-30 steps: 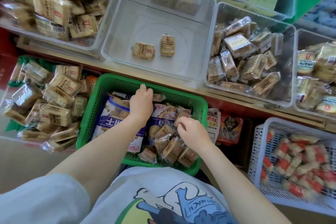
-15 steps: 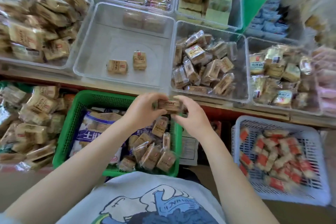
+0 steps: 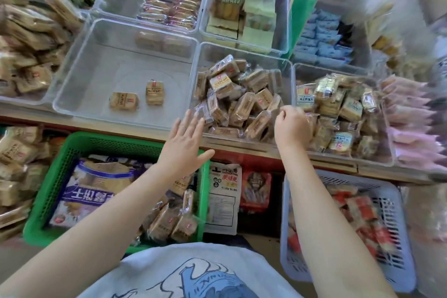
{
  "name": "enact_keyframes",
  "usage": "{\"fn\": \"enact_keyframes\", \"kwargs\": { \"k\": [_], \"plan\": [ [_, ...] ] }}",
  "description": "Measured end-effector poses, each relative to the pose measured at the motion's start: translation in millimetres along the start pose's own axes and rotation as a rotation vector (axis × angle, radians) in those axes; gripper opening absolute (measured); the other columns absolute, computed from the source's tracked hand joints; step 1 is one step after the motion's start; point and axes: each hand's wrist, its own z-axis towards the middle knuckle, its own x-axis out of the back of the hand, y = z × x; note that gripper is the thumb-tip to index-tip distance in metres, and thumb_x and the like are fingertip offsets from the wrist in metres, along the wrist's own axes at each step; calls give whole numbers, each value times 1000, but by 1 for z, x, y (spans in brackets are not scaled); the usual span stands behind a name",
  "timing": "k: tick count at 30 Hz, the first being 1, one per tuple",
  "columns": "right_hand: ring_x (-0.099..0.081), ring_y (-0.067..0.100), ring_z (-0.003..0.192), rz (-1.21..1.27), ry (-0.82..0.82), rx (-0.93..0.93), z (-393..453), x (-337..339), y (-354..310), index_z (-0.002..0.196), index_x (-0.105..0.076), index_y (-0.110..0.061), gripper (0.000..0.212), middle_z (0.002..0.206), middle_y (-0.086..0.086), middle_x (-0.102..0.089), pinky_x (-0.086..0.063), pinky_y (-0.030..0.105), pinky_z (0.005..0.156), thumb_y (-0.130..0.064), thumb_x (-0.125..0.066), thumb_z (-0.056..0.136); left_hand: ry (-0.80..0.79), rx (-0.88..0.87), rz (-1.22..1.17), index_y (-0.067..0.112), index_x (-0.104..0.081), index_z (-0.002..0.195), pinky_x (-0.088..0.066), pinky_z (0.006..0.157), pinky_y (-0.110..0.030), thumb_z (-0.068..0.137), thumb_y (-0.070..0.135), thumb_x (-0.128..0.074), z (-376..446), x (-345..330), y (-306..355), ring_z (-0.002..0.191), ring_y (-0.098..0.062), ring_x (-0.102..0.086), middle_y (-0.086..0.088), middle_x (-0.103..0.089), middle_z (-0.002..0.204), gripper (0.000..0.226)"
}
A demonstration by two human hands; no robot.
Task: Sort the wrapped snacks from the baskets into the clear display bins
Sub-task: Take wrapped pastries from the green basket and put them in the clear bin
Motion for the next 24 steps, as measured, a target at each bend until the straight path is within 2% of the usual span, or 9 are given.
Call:
{"fn": "enact_keyframes", "kwargs": {
  "k": [4, 8, 11, 13, 14, 15, 17, 20, 24],
  "plan": [
    [-62, 31, 100, -37, -125, 18, 7, -18, 8, 131, -60, -14, 37, 114, 10, -67, -48, 36, 70, -11, -44, 98, 7, 17, 1, 15, 7, 158, 12, 122, -43, 92, 73, -16, 4, -2, 2, 147, -23, 29, -6, 13, 164, 91],
    [-58, 28, 96, 100, -31, 6, -13, -10, 6, 121, -65, -10, 30, 114, 9, -61, -38, 31, 70, -13, -46, 98, 10, -12, -83, 19, -4, 159, 12, 122, -40, 96, 67, -30, 1, 3, -1, 149, -20, 23, -1, 3, 166, 83],
    [-54, 15, 85, 299, 103, 135, -49, -4, -6, 109, -68, -9, 23, 105, 5, -64, -35, 11, 65, -8, -49, 96, 288, 8, -461, 20, -42, 148, -15, 122, -37, 97, 44, -50, -14, 13, -6, 149, -19, -19, -1, -35, 157, 57],
    [-56, 10, 80, 389, 69, 286, -80, -10, -20, 101, -71, -8, 21, 97, 1, -69, -37, 6, 67, -4, -51, 94, 566, 66, -506, 14, -62, 123, -37, 104, -31, 94, 32, -53, -31, 14, -15, 120, -17, -49, -2, -60, 124, 35],
    [-58, 11, 79, 413, 9, 329, -96, -18, -25, 98, -72, -8, 20, 93, 0, -70, -41, 11, 68, -3, -52, 94, 596, 124, -510, 14, -65, 115, -41, 95, -30, 93, 30, -53, -40, 10, -22, 106, -15, -54, 1, -64, 110, 29],
    [-59, 11, 77, 422, -79, 341, -110, -30, -30, 97, -72, -9, 20, 90, -2, -70, -45, 20, 67, -3, -53, 93, 528, 198, -530, 15, -66, 111, -45, 88, -31, 94, 29, -54, -47, 3, -31, 97, -13, -56, 4, -64, 102, 25],
    [-58, 12, 71, 385, -307, 300, -133, -57, -36, 98, -71, -14, 20, 84, -7, -66, -46, 30, 64, -7, -52, 95, 223, 363, -569, 20, -64, 114, -51, 80, -35, 95, 30, -54, -56, -19, -50, 90, -11, -58, 6, -65, 101, 23],
    [-51, 7, 57, 315, -606, 218, -159, -91, -38, 100, -69, -20, 22, 76, -12, -59, -37, 28, 56, -12, -48, 97, -206, 499, -497, 23, -59, 127, -54, 83, -37, 96, 36, -55, -69, -60, -82, 100, -17, -61, 2, -64, 121, 34],
    [-53, 5, 63, 258, -725, 188, -182, -105, -40, 103, -69, -18, 23, 80, -8, -61, -39, 22, 56, -12, -47, 99, -496, 476, -477, 19, -43, 147, -51, 96, -39, 95, 28, -60, -84, -96, -98, 122, -26, -55, -6, -52, 144, 56]
  ]
}}
